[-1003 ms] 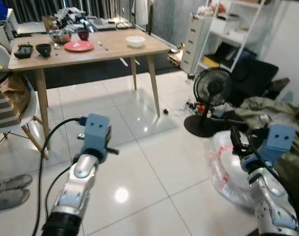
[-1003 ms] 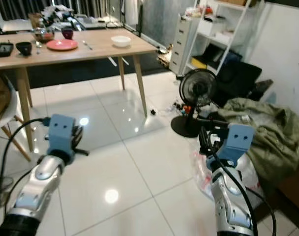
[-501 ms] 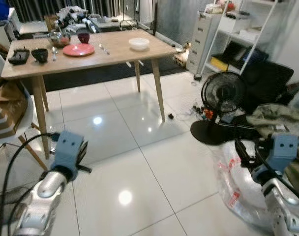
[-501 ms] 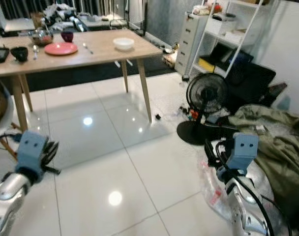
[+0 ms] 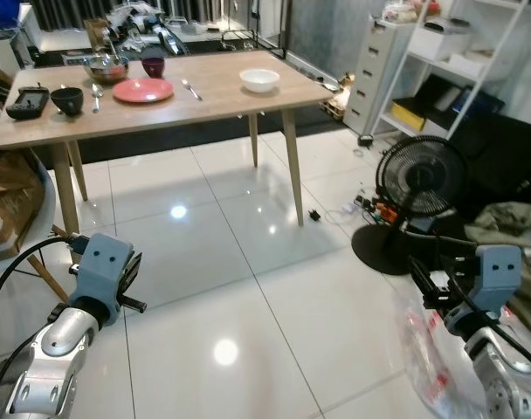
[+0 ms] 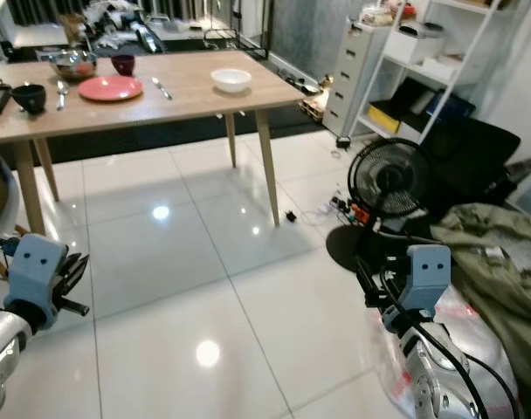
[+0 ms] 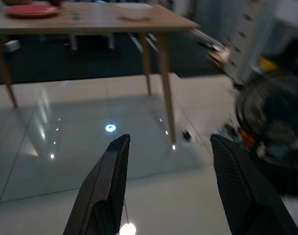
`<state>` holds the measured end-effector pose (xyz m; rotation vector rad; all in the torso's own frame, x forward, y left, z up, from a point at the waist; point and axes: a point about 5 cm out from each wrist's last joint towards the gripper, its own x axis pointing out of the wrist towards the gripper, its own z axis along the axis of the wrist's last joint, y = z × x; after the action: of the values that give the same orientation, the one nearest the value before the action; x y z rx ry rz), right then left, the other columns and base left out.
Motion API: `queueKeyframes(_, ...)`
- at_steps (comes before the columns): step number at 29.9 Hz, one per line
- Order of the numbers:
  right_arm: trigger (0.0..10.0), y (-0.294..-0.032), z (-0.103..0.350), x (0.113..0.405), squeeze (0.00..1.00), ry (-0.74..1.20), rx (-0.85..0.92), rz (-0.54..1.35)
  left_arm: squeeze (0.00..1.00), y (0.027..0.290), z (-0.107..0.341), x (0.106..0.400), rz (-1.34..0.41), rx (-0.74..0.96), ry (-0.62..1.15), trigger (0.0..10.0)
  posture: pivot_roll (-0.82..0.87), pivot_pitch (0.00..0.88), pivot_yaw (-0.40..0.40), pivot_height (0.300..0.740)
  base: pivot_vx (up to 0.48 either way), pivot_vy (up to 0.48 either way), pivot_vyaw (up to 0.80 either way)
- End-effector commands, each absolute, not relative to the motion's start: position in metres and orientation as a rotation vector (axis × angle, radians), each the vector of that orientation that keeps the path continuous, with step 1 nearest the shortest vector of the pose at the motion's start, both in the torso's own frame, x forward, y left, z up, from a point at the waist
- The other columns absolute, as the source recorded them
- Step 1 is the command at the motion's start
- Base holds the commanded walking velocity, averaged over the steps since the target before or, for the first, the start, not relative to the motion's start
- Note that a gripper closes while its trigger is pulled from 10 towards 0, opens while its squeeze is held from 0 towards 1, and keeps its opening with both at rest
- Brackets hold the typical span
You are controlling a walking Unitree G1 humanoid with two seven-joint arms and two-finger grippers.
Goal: Setting the table
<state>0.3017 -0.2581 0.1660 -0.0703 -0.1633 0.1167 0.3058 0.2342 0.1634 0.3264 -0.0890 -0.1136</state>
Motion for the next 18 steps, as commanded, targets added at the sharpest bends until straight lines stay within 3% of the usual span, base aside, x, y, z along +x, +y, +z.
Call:
queueKeyframes(1, 10.0, -0.251, 0.158, 0.299, 0.00, -0.141, -0.109, 0.169, 0.00, 0.233, 0.159, 0.303, -0.126, 0.341, -0.079, 10.0, 0.09, 0.084, 0.031, 0.740, 0.465, 0.000, 0.00)
queueKeyframes(6, 10.0, -0.236, 0.150, 0.297, 0.00, -0.113, -0.155, 0.295, 0.00, 0.228, 0.158, 0.298, -0.152, 0.354, -0.086, 10.0, 0.10, 0.086, 0.023, 0.740, 0.465, 0.000, 0.00)
queueKeyframes(18, 10.0, -0.223, 0.145, 0.304, 0.00, -0.113, -0.043, 0.290, 0.00, 0.217, 0.162, 0.299, -0.212, 0.366, -0.112, 10.0, 0.11, 0.086, 0.021, 0.740, 0.464, 0.000, 0.00)
